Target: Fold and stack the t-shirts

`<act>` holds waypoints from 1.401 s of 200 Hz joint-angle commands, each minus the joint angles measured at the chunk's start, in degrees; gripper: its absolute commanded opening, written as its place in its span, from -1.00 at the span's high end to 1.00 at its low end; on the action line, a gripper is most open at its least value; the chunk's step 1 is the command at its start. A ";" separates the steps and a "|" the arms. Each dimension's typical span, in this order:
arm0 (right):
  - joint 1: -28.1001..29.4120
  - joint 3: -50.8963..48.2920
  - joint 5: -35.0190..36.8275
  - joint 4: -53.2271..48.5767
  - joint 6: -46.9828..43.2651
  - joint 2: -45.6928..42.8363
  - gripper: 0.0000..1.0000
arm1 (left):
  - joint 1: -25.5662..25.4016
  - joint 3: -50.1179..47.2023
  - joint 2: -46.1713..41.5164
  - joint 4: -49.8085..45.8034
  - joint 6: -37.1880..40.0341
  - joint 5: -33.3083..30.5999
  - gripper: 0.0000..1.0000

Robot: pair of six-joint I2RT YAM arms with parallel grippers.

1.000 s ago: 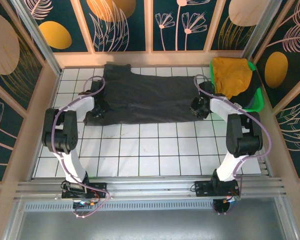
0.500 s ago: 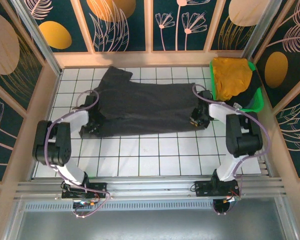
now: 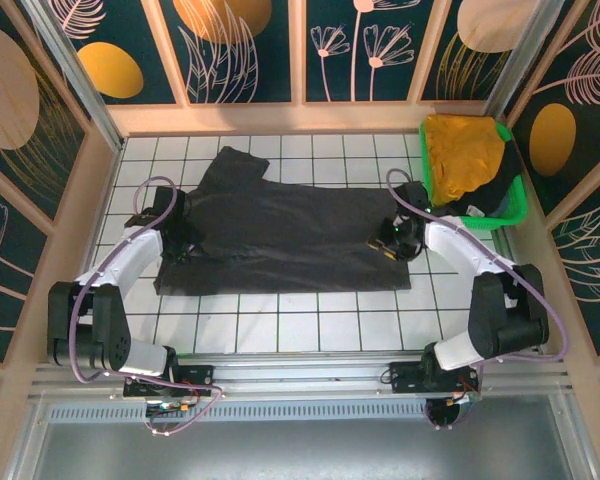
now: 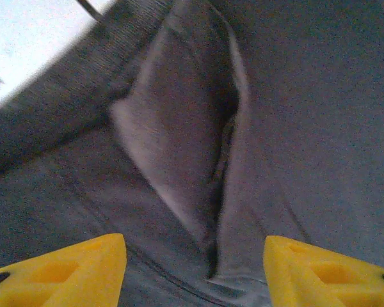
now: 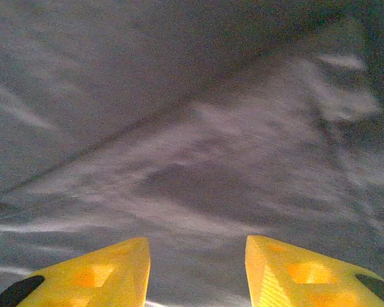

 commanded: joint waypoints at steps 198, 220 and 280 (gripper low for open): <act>5.65 8.58 -18.89 16.11 5.35 7.05 0.03 | -4.09 5.81 11.64 6.27 -14.15 9.68 0.96; 4.60 8.07 -18.74 16.03 5.32 6.77 0.04 | -5.15 8.77 13.59 5.20 -13.28 9.25 0.98; 2.62 7.42 -19.06 15.41 4.86 6.36 0.06 | -8.24 17.64 22.04 3.13 -7.60 10.18 1.00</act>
